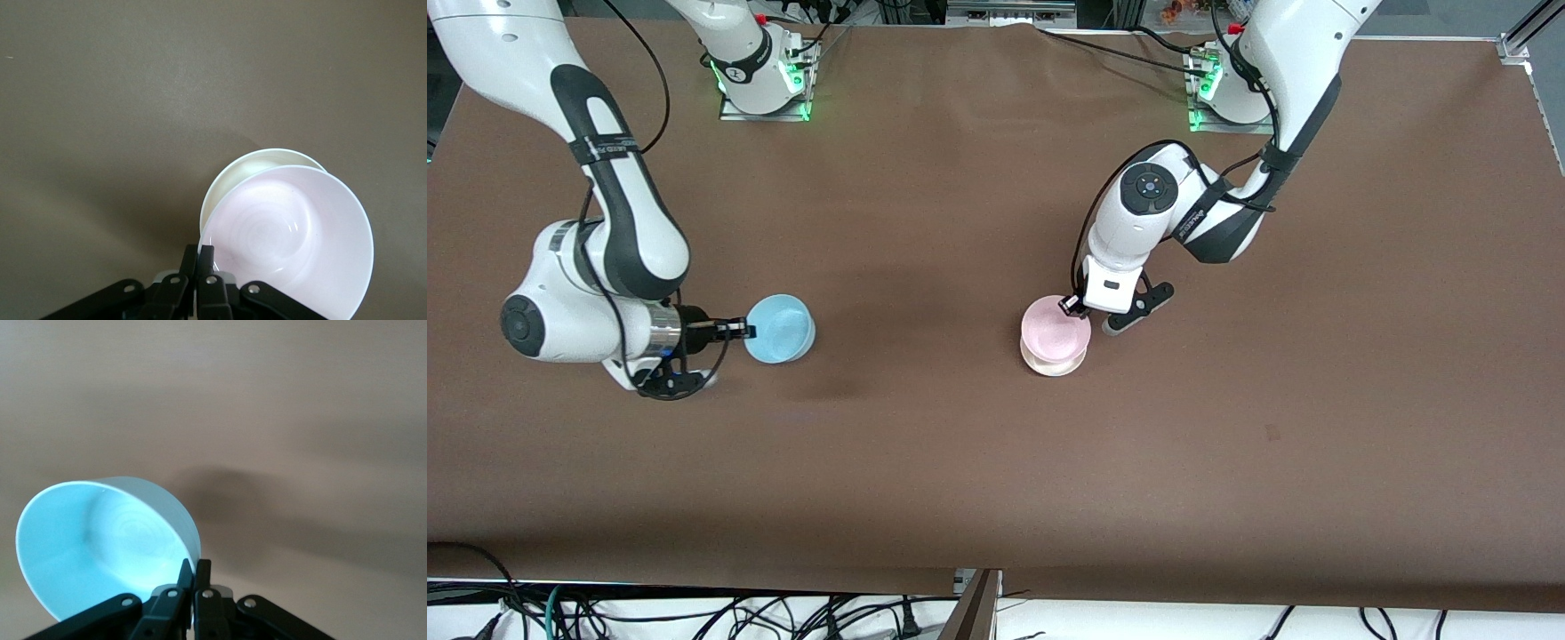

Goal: Stack pink and blue bowls on white bowl
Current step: 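Carry the blue bowl with the right gripper toward the pink bowl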

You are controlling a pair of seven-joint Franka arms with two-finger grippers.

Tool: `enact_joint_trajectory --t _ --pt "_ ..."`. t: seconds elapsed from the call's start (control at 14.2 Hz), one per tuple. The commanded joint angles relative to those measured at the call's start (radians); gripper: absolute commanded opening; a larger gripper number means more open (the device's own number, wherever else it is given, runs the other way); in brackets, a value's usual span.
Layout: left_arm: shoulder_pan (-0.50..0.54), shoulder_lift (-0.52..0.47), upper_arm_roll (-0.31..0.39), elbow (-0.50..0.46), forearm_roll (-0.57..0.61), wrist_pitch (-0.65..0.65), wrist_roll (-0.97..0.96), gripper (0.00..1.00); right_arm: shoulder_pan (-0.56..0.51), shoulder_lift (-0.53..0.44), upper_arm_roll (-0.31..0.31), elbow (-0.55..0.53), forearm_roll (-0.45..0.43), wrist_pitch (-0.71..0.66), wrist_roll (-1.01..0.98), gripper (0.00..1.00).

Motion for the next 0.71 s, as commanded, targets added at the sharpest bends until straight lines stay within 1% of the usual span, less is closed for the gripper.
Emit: enact_joint_trajectory --t 0.0,0.14,0.35,0.64 --pt "-0.021 0.04 0.012 0.05 0.064 -0.001 -0.062 0.0 -0.007 -0.003 0.06 0.018 0.011 -0.007 0.101 0.0" --pt "-0.024 0.066 0.012 0.074 0.098 -0.001 -0.105 0.0 -0.004 0.001 0.097 0.034 0.01 -0.005 0.189 0.0" --pt "-0.024 0.076 0.011 0.079 0.142 -0.001 -0.148 0.0 0.01 0.006 0.14 0.038 0.01 0.013 0.299 0.0" --pt "-0.024 0.082 0.011 0.08 0.144 -0.001 -0.151 0.0 0.045 0.021 0.163 0.044 0.01 0.073 0.397 0.0"
